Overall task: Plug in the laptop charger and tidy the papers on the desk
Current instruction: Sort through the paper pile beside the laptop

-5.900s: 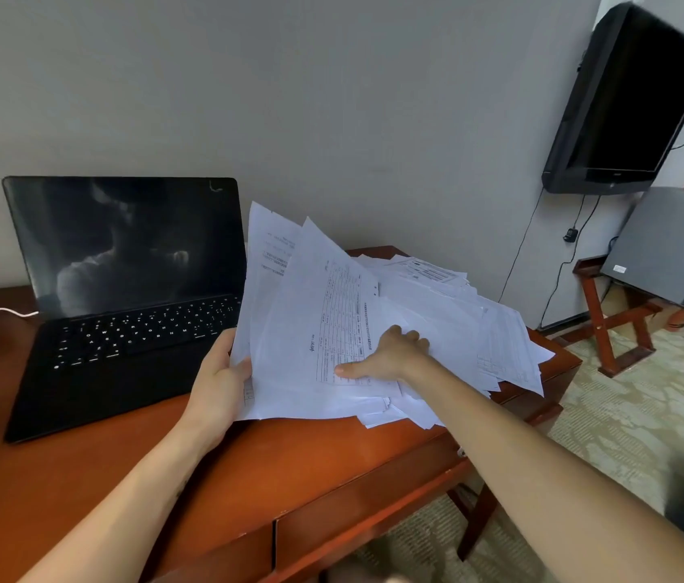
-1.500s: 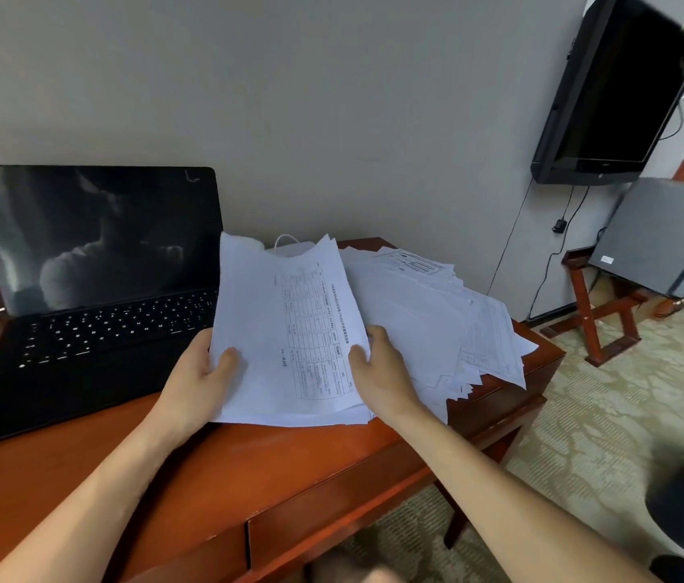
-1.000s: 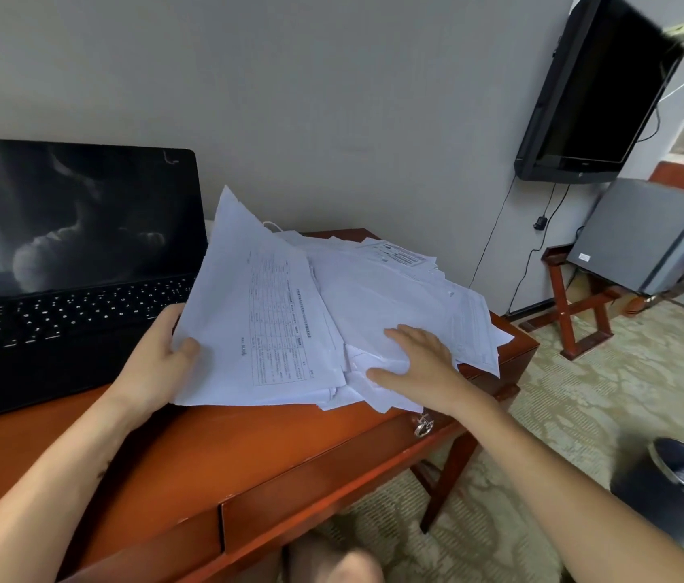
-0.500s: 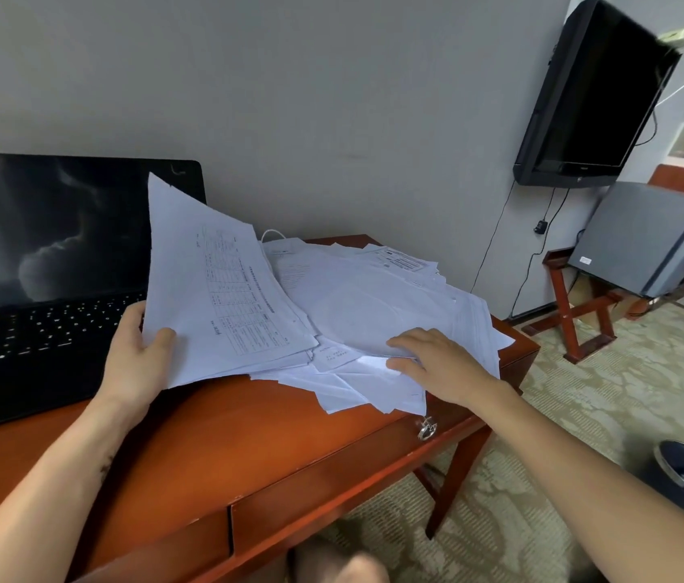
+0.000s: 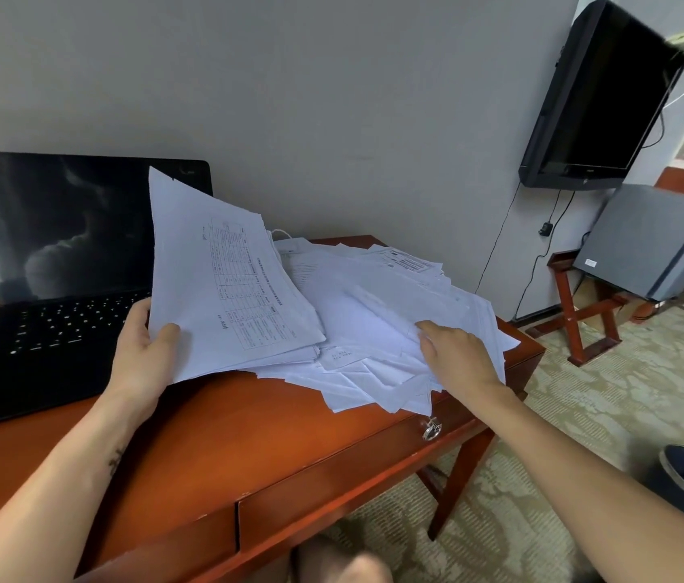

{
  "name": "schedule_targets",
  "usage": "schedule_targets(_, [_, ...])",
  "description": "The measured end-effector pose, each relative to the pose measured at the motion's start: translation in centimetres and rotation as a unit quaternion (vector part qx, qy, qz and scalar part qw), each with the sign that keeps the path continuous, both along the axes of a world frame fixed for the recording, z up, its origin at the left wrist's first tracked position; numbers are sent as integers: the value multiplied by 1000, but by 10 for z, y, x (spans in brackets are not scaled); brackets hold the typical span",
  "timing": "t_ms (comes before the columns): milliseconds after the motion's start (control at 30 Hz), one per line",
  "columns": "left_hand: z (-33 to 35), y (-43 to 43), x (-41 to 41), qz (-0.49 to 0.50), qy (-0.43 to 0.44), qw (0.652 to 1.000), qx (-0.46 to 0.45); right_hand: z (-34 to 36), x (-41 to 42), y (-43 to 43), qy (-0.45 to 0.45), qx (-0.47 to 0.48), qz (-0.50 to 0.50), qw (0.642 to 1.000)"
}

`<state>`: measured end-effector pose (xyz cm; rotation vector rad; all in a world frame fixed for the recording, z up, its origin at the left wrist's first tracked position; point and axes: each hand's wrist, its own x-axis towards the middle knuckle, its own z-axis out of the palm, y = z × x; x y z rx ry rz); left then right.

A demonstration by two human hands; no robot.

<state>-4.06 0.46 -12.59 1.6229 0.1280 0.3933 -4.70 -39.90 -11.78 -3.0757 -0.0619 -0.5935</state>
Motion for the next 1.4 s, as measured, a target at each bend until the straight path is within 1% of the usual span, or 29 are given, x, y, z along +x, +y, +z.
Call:
schedule_targets(67, [0,0,0,-9,4,1000,-3,2,-1,1,-61,108,4,992])
schedule_targets(167, [-1,0,0,-42,20,999,-9,7,1,8,-133,265,18,955])
schedule_targets(233, [-2,-4,-2,-73,36,996,-23,9,4,17,-134,330,57,933])
schedule_targets(267, [-2,-7,-3,-92,42,994,-29,10,4,24,-123,346,85,926])
schedule_targets(333, [-1,-15,-7,-135,58,989,-23,11,0,39,-96,331,142,928])
schedule_targets(433, [-4,-20,-8,-176,76,981,-16,4,-4,60,-48,264,189,945])
schedule_targets(600, [-1,-18,-8,-173,93,979,-45,-15,-1,69,19,231,237,944])
schedule_targets(733, [-1,-16,-6,-155,116,980,-48,-26,0,64,48,161,291,942])
schedule_targets(833, [2,-16,-10,-174,114,978,-25,-24,-5,66,83,137,283,946])
schedule_targets(933, [6,-20,-15,-202,115,973,14,-20,-11,75,98,141,274,946])
schedule_targets(1033, [7,-18,-15,-253,140,957,32,-22,-11,79,125,135,274,944])
schedule_targets(1133, [6,-13,-11,-229,176,957,24,-24,-10,72,105,150,261,948])
schedule_targets(1233, [3,-12,-8,-202,159,966,33,-26,-6,55,47,182,217,958])
schedule_targets(1300, [3,-12,-7,-180,134,974,38,-26,-2,42,35,170,171,970])
schedule_targets(1333, [4,-11,-7,-168,122,977,40,-25,-1,35,62,167,135,975])
schedule_targets(1400, [6,-11,-7,-148,101,983,45,-23,0,25,132,175,69,973])
